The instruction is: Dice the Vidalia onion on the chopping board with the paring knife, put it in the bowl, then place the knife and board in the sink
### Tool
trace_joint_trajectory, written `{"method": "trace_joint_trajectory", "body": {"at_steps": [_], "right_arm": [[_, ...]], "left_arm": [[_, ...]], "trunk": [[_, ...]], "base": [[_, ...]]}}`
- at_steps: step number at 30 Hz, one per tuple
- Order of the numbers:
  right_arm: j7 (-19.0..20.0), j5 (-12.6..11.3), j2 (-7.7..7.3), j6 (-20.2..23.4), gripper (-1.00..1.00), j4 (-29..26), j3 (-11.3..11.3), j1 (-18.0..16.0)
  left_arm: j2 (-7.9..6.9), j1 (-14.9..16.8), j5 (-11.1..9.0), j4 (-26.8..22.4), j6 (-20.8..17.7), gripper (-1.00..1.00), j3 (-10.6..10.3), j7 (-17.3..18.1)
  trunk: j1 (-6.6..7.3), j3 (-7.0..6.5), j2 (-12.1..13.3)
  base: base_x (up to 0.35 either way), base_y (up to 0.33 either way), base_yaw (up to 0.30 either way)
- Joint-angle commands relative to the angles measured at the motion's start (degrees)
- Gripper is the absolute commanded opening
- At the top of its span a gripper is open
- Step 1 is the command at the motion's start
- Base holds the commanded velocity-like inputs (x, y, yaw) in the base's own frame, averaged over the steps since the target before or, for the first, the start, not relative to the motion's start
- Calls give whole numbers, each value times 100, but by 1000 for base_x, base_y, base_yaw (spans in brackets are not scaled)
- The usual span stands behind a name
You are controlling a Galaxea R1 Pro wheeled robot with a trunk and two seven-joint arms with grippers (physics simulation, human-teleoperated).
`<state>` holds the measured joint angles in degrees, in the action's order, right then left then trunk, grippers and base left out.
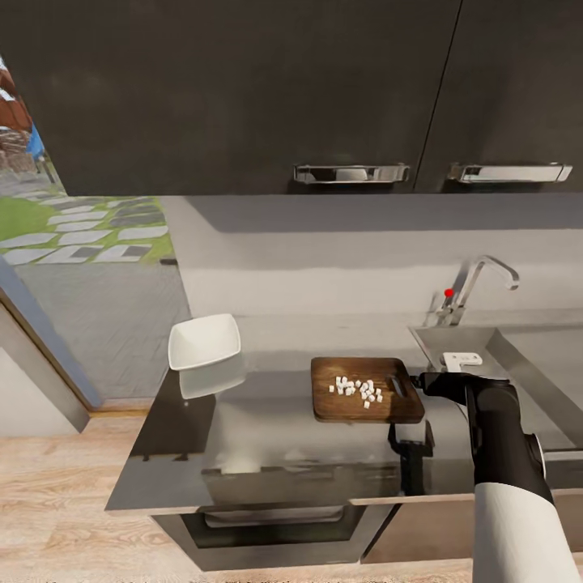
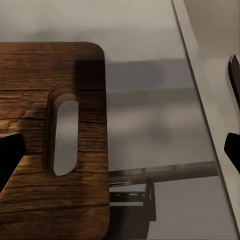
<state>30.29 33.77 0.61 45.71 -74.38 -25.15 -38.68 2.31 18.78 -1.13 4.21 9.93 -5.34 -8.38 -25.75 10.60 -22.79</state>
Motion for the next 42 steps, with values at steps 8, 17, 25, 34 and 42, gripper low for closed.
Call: {"method": "trace_joint_trajectory", "body": {"at_steps": [8, 17, 25, 34, 42], "right_arm": [[58, 60, 17, 8, 100, -6, -5, -8], [56, 62, 18, 8, 100, -6, 1, -8], [56, 60, 25, 8, 100, -6, 8, -8], [56, 60, 27, 8, 100, -6, 10, -8], [56, 60, 27, 8, 100, -6, 10, -8]], "left_arm": [[-1, 12, -10, 27, 38, 100, -47, -24], [3, 9, -10, 27, 43, 100, -47, -24], [-2, 11, -10, 27, 36, 100, -47, -24], [2, 11, -10, 27, 30, 100, -47, -24], [6, 11, -10, 27, 31, 100, -47, -24]], "trunk": [[-3, 83, -13], [-3, 163, -13], [-3, 235, -13], [-3, 317, -13], [-3, 390, -13]], "base": [[30, -38, 0], [1, -1, 0], [109, 0, 0], [8, 0, 0], [0, -62, 0]]}}
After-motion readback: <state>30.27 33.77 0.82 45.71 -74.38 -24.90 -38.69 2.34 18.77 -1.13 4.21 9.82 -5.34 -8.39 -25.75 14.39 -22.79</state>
